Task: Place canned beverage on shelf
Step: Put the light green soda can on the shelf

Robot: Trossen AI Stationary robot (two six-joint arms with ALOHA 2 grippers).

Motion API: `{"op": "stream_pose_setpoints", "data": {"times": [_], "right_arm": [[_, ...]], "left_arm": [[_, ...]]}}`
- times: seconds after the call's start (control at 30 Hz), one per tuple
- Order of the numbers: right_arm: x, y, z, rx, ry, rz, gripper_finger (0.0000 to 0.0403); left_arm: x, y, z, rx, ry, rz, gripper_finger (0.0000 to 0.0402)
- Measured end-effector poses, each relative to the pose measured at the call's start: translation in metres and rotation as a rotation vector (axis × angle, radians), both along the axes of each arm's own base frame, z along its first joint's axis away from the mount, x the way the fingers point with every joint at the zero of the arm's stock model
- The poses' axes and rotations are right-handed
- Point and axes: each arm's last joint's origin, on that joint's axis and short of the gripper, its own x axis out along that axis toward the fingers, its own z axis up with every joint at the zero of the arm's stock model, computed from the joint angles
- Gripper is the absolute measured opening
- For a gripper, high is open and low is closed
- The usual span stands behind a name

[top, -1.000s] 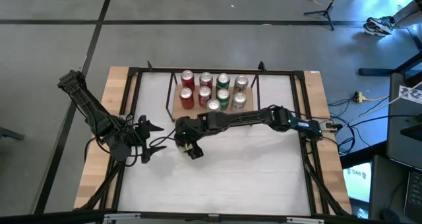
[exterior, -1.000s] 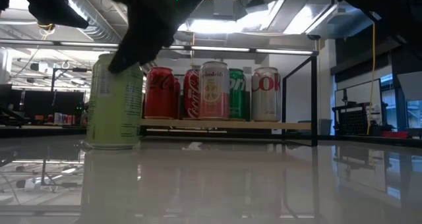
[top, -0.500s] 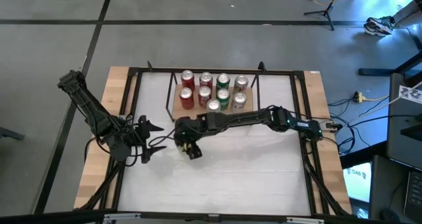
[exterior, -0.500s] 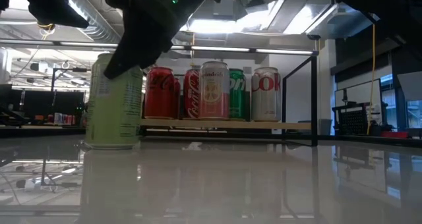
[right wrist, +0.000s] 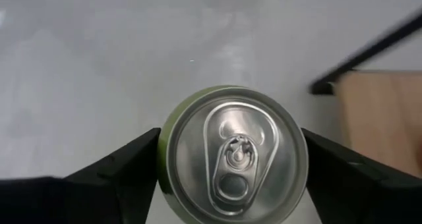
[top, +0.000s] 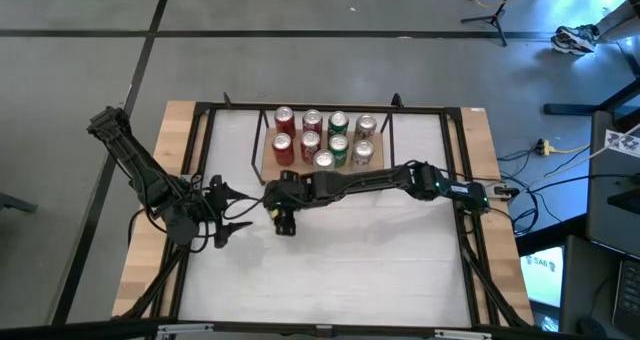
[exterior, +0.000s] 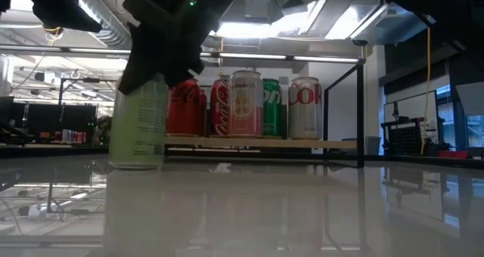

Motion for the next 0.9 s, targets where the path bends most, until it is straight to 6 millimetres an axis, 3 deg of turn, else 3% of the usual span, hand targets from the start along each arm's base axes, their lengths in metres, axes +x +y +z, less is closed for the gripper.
{"op": "stream_pose_setpoints", "data": {"times": [0.2,0.5,0.9], "right_arm": [[-0.001,0.003,0.000,-0.019,-0.014,-0.166,0.0298],[-0.003,0.015,0.000,0.109,-0.056,-0.419,0.0310],[-0.005,0.014,0.000,0.175,-0.119,-0.694,0.0312]], "left_arm": [[0.000,0.000,0.000,0.000,0.000,0.000,0.0350],[0.000,0.000,0.000,0.000,0.000,0.000,0.0350],[0.000,0.000,0.000,0.000,0.000,0.000,0.0350]]}}
